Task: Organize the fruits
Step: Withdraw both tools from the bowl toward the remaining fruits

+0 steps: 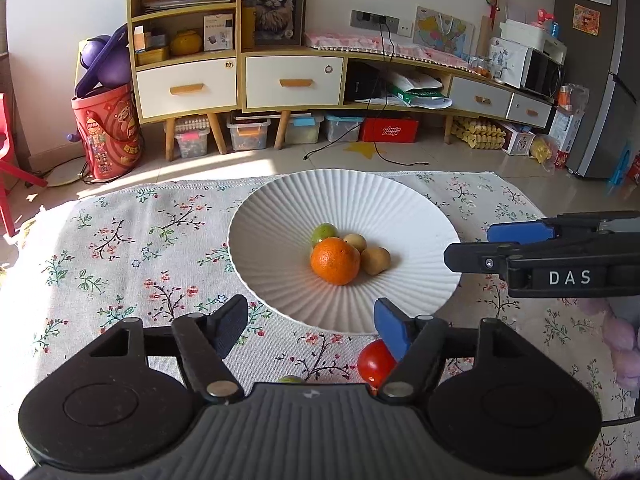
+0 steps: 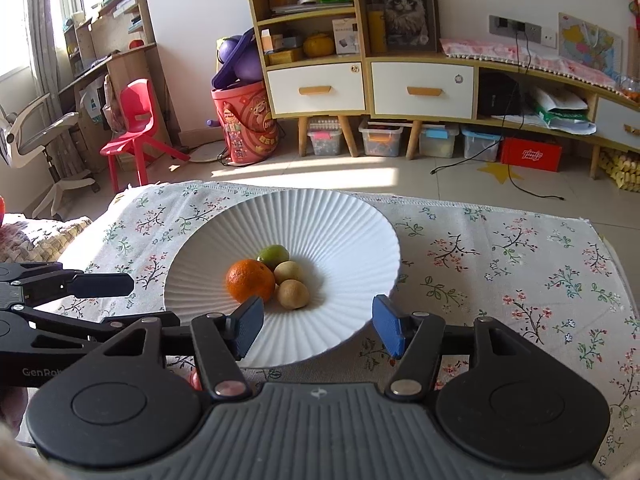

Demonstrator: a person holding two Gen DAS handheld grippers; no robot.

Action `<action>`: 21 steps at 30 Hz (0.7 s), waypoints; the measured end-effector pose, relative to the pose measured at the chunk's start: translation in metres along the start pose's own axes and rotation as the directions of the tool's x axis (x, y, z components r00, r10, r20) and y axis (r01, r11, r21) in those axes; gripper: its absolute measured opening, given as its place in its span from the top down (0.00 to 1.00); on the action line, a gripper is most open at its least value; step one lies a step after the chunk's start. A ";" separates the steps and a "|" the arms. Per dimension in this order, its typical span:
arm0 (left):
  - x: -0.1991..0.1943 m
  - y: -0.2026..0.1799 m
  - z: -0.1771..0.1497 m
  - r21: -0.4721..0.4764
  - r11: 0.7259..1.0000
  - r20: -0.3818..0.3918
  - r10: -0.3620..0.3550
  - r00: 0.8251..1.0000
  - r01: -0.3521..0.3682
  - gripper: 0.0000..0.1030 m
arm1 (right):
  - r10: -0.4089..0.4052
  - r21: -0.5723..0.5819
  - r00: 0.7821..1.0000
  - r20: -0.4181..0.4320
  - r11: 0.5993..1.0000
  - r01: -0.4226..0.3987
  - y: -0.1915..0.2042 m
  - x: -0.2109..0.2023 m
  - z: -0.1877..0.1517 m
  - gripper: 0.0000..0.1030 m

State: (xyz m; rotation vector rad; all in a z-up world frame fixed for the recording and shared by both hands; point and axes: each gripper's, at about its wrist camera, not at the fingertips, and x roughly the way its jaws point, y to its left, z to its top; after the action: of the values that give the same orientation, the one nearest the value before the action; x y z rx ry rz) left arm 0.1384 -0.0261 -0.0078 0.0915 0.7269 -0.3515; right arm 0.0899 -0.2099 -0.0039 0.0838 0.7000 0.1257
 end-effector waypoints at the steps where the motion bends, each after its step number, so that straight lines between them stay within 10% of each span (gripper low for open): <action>1: -0.003 0.001 -0.001 0.000 1.000 0.001 0.003 1.000 -0.003 0.41 | -0.002 0.003 1.000 0.002 1.000 0.002 0.001 -0.002 -0.001 0.41; 21: -0.037 0.020 -0.045 -0.024 0.999 0.010 0.022 1.000 -0.022 0.15 | -0.056 0.012 0.997 0.046 0.998 0.055 0.017 -0.027 -0.038 0.08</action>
State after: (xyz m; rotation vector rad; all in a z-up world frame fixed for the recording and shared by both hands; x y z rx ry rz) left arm 0.0908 0.0120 -0.0174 0.0751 0.7188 -0.3220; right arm 0.0439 -0.1953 -0.0135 0.0773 0.6565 0.0666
